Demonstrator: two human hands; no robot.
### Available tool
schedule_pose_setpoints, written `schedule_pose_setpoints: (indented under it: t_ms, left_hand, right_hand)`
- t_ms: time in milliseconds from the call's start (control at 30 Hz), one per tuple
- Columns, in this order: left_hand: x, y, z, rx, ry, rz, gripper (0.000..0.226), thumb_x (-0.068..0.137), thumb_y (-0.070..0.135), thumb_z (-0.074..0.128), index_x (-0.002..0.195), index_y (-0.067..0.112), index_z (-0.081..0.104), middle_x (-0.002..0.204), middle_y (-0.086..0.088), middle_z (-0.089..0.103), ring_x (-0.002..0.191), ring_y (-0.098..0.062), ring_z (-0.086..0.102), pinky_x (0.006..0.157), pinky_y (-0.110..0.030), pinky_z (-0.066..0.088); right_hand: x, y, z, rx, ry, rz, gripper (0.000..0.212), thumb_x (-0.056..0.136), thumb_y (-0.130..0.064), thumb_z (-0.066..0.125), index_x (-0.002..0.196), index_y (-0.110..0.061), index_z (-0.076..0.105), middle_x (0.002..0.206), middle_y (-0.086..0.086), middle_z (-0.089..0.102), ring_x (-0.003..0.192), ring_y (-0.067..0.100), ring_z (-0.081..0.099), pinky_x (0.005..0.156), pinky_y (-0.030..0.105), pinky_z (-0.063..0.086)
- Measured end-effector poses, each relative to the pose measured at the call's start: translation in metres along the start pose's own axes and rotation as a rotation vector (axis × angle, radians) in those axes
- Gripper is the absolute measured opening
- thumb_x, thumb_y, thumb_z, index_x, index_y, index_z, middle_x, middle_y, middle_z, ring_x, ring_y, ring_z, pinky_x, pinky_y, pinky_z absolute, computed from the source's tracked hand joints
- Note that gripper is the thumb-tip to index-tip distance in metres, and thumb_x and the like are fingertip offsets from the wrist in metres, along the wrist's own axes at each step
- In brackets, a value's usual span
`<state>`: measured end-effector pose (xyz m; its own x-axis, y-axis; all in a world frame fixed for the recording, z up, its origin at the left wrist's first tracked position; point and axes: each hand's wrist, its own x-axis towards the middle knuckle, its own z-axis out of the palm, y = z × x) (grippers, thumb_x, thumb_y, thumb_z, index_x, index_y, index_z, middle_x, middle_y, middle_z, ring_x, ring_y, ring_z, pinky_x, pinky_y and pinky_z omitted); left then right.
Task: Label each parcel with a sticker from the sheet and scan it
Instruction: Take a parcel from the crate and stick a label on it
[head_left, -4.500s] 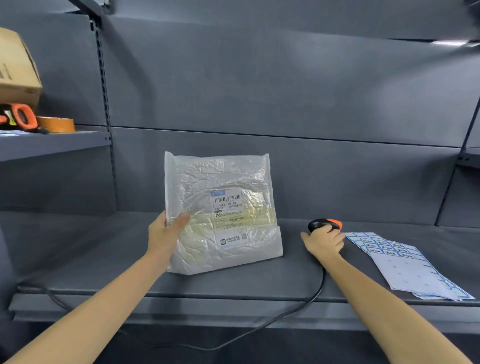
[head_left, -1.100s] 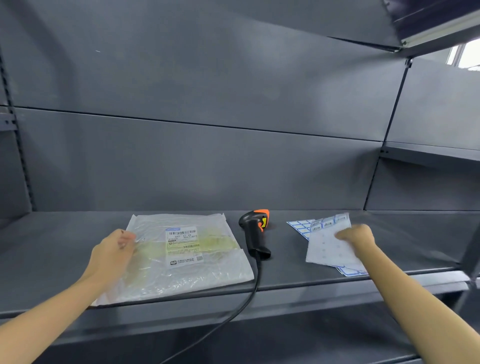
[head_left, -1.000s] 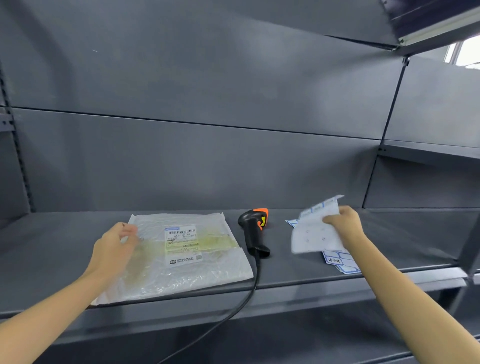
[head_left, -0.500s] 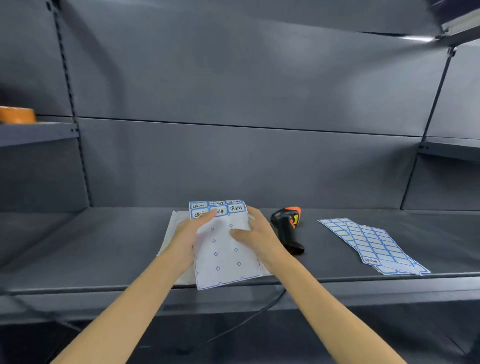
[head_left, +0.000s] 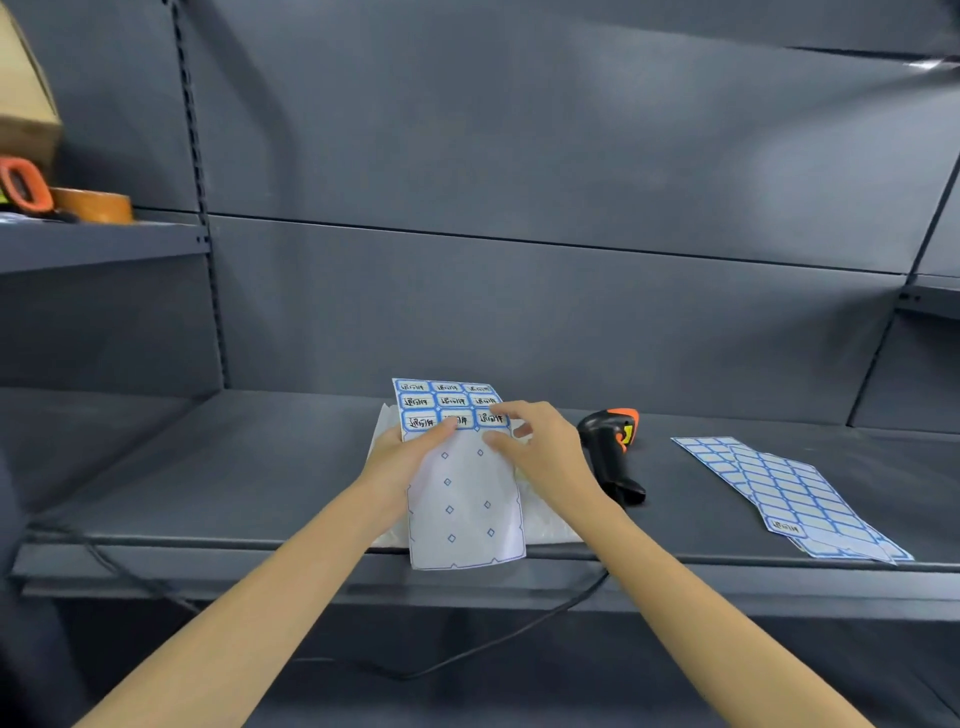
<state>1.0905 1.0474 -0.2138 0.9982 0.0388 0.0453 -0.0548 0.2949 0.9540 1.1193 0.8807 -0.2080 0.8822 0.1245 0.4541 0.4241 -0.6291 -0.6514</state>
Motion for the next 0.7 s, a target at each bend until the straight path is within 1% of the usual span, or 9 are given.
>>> schedule_pose_setpoints:
  t_ms: [100,167,233,367,467,533,567,633,700]
  left_hand:
    - [0.0,-0.002,-0.001,0.012,-0.005,0.003,0.02,0.09,0.014,0.064,0.11,0.016,0.067,0.113,-0.008,0.07,0.106,-0.028,0.065,0.097,-0.043,0.049]
    - [0.001,-0.003,-0.002,0.02,-0.011,0.003,0.021,0.09,0.015,0.064,0.11,0.016,0.067,0.112,-0.006,0.07,0.106,-0.026,0.065,0.097,-0.042,0.049]
    - [0.002,-0.003,-0.003,0.035,0.001,0.003,0.024,0.089,0.016,0.065,0.113,0.015,0.066,0.112,-0.006,0.071,0.105,-0.026,0.066,0.095,-0.041,0.05]
    - [0.004,-0.004,-0.006,0.062,0.008,0.012,0.027,0.089,0.017,0.065,0.115,0.014,0.066,0.111,-0.004,0.071,0.105,-0.024,0.066,0.093,-0.039,0.051]
    - [0.005,-0.006,-0.008,0.069,0.039,0.019,0.027,0.089,0.016,0.066,0.115,0.015,0.066,0.11,-0.003,0.071,0.105,-0.024,0.066,0.096,-0.042,0.05]
    - [0.006,-0.007,-0.011,0.066,0.055,0.017,0.025,0.089,0.017,0.066,0.114,0.017,0.067,0.11,-0.002,0.071,0.105,-0.024,0.066,0.096,-0.043,0.049]
    - [0.006,-0.008,-0.012,0.061,0.063,0.016,0.024,0.089,0.017,0.065,0.114,0.018,0.067,0.109,-0.001,0.072,0.104,-0.023,0.066,0.096,-0.043,0.05]
    - [0.008,-0.008,-0.016,0.049,0.082,0.019,0.024,0.089,0.016,0.066,0.113,0.018,0.066,0.108,0.0,0.072,0.101,-0.021,0.068,0.093,-0.041,0.051]
    - [0.008,-0.007,-0.02,0.03,0.102,0.026,0.023,0.089,0.014,0.065,0.112,0.017,0.066,0.107,0.0,0.072,0.097,-0.02,0.069,0.087,-0.037,0.053]
  right_hand:
    - [0.001,0.003,0.003,0.0,0.042,-0.031,0.025,0.087,-0.03,0.068,0.113,-0.029,0.068,0.111,-0.007,0.054,0.091,0.002,0.046,0.072,-0.001,0.031]
    - [0.001,0.005,0.004,-0.014,0.097,-0.081,0.019,0.087,-0.028,0.069,0.105,-0.025,0.073,0.105,-0.012,0.051,0.099,0.005,0.039,0.078,-0.005,0.025]
    - [0.001,0.006,0.006,0.017,0.146,-0.098,0.013,0.086,-0.027,0.07,0.097,-0.023,0.075,0.097,-0.017,0.048,0.098,0.004,0.038,0.078,-0.007,0.022]
    - [0.002,0.006,0.008,0.01,0.144,-0.082,0.012,0.088,-0.03,0.067,0.096,-0.023,0.075,0.095,-0.014,0.052,0.096,0.003,0.043,0.075,-0.003,0.028]
    - [0.0,0.001,0.006,0.095,0.131,-0.002,0.007,0.087,-0.035,0.067,0.083,-0.035,0.073,0.089,-0.018,0.06,0.086,0.001,0.052,0.072,0.007,0.034]
    - [0.0,0.002,0.003,0.3,0.133,0.124,0.015,0.087,-0.031,0.068,0.073,-0.037,0.069,0.081,-0.017,0.066,0.077,0.002,0.057,0.073,0.016,0.044]
    - [0.0,0.003,0.002,0.459,0.122,0.207,0.013,0.087,-0.027,0.068,0.075,-0.032,0.07,0.081,-0.012,0.068,0.075,0.006,0.058,0.072,0.02,0.047]
    - [-0.001,0.005,0.001,0.835,0.068,0.391,0.006,0.089,-0.019,0.066,0.087,-0.016,0.071,0.085,-0.001,0.066,0.074,0.011,0.058,0.067,0.021,0.048]
    - [0.0,0.01,-0.002,1.137,0.069,0.521,0.008,0.089,-0.014,0.065,0.094,-0.008,0.067,0.081,0.002,0.063,0.074,0.015,0.059,0.066,0.021,0.048]
